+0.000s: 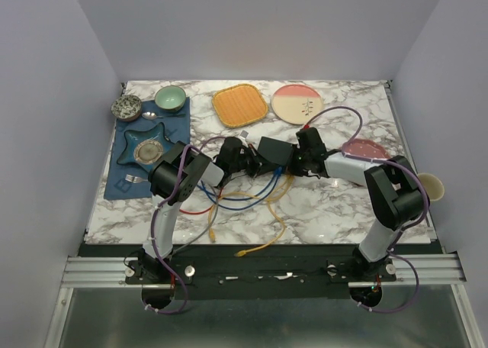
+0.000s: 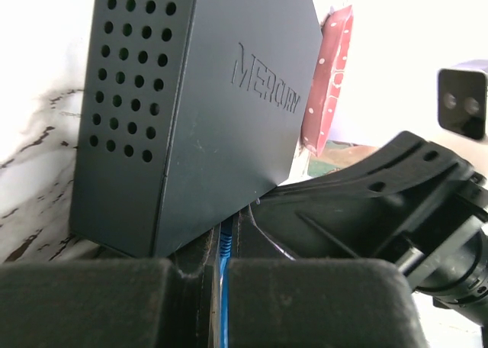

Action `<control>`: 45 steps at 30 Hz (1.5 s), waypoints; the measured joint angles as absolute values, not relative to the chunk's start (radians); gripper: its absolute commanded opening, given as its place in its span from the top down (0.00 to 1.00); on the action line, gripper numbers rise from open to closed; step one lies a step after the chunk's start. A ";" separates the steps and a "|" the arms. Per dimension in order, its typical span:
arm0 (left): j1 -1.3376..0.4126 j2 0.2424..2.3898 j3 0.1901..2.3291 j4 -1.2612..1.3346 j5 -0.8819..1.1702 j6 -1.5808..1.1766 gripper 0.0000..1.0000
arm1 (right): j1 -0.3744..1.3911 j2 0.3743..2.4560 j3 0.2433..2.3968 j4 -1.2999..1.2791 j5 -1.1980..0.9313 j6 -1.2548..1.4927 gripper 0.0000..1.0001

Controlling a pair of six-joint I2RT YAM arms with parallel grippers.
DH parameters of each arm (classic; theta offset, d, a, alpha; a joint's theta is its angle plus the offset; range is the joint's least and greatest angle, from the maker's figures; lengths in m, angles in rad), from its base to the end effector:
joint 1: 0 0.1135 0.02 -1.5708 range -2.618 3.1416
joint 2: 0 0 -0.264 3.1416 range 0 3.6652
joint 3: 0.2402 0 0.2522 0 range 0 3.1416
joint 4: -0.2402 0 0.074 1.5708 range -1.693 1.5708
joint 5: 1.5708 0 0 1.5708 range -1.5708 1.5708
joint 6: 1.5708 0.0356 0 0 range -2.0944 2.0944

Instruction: Pull the plug from the switch port

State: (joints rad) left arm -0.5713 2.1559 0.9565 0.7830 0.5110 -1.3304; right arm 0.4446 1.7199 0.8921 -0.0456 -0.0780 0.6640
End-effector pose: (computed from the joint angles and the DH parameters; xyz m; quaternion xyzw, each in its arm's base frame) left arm 0.3327 -0.2346 0.0846 -0.1723 0.8042 -0.5528 0.1344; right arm 0.3052 0.1485 0.1508 0.0896 0.9349 0.2109 0.2710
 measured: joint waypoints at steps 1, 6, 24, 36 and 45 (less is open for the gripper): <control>-0.571 2.156 0.957 0.776 0.511 -1.327 1.00 | 0.447 1.732 0.905 -0.062 -0.078 0.664 0.99; -0.564 2.140 0.968 0.719 0.510 -1.285 1.00 | 0.450 1.775 0.974 -0.129 -0.079 0.680 0.99; -0.516 1.979 0.850 0.508 0.601 -1.174 1.00 | 0.440 1.770 1.009 -0.093 -0.018 0.698 0.94; -0.372 1.740 0.772 0.161 0.356 -1.077 0.50 | 0.440 1.581 0.966 -0.028 0.012 0.664 0.64; -0.373 1.728 0.819 0.137 0.348 -1.072 0.17 | 0.416 1.777 1.158 -0.057 0.010 0.657 0.80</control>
State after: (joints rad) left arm -0.3733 1.7275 0.8188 0.1371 0.3477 -1.0718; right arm 0.4156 1.7767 1.1580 -0.0570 0.0097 0.6571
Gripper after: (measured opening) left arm 0.658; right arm 0.271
